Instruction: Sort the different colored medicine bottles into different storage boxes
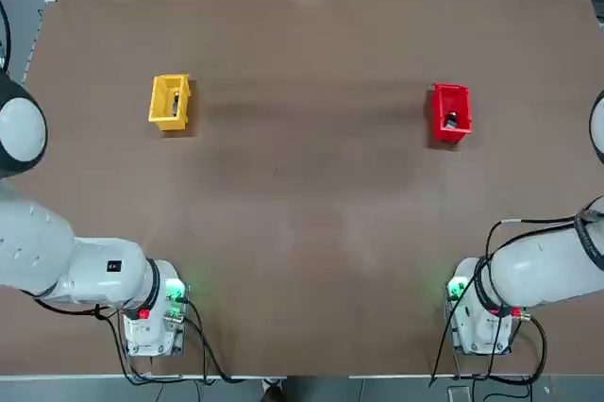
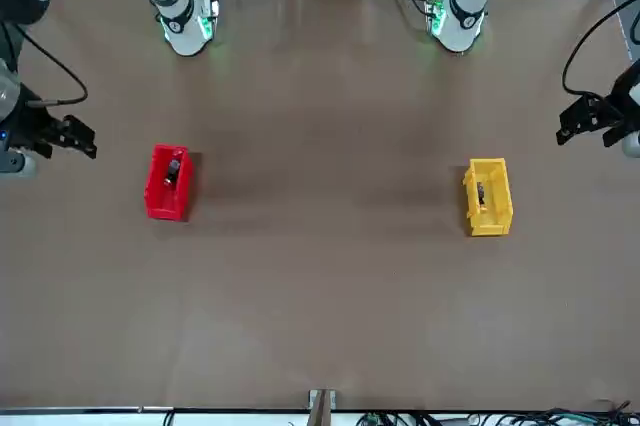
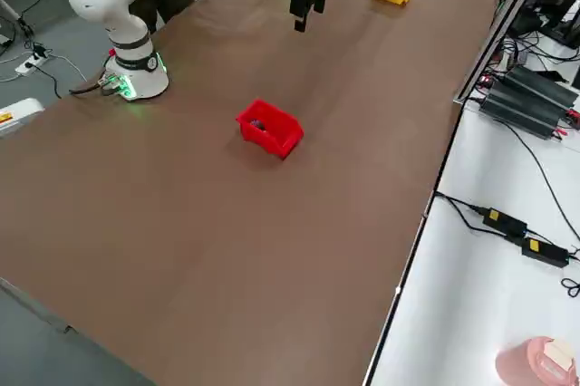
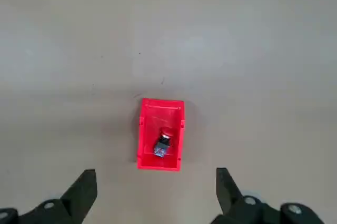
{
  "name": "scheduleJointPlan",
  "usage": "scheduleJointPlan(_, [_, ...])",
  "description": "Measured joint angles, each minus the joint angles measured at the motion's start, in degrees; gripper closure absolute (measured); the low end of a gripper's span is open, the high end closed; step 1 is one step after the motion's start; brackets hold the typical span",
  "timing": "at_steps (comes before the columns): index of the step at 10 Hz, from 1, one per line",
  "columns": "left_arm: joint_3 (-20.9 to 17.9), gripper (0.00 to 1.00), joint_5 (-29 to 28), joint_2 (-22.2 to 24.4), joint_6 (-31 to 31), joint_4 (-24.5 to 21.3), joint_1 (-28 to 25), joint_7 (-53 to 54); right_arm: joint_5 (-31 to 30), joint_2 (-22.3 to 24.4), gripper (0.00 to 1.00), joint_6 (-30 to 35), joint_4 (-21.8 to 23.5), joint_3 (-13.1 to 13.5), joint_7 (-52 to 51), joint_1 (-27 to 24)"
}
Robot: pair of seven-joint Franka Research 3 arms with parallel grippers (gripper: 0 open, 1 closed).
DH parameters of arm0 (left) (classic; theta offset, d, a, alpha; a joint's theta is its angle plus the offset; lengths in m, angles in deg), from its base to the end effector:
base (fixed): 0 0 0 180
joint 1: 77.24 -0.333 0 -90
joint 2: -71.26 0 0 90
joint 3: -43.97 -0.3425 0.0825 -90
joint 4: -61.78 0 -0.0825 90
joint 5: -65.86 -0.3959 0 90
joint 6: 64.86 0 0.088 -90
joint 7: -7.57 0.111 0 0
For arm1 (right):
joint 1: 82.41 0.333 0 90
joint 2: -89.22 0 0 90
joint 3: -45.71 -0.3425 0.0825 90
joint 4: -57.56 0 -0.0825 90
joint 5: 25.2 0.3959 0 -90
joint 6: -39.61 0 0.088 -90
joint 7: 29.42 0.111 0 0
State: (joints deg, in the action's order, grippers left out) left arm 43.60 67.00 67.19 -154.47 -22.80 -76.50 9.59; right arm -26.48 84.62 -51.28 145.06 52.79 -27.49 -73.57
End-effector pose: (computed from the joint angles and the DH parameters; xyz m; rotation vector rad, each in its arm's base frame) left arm 0.5903 -0.0062 0.6511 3.1216 -0.0656 0.0266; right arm 0.5935 0.0189 0.6233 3.1086 -0.0033 -0.0302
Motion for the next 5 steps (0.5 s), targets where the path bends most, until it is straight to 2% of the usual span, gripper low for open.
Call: scheduleJointPlan(5, [0.01, 0.00, 0.00, 0.00, 0.00, 0.00, 0.00, 0.00, 0.00, -0.08, 0.00, 0.00, 0.11, -0.42, 0.45, -0.01])
